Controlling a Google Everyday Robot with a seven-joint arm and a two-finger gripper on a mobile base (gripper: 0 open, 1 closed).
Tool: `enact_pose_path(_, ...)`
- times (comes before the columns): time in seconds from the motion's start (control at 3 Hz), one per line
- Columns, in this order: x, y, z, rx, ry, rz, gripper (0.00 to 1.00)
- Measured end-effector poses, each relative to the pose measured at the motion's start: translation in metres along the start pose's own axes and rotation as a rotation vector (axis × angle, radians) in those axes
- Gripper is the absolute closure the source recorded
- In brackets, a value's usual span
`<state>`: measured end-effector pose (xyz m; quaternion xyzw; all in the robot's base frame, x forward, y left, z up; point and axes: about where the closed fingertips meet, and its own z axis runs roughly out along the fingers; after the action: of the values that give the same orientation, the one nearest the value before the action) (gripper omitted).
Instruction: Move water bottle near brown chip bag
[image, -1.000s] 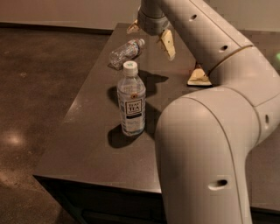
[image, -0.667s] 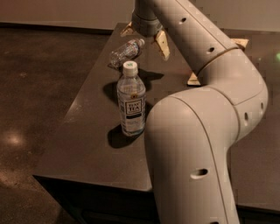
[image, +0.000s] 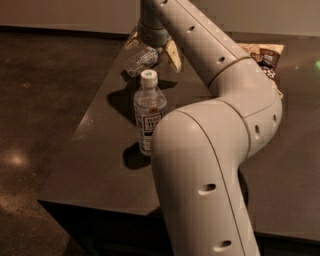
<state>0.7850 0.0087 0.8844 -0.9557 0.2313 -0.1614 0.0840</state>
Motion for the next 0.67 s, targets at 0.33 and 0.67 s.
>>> enact_pose_path(0.33, -0.0068, -0.01, 0.0096, -0.012, -0.01, -0.03, 0.0)
enact_pose_path(0.67, -0.0107, -0.0158, 0.0183, -0.022, -0.019, -0.046, 0.0)
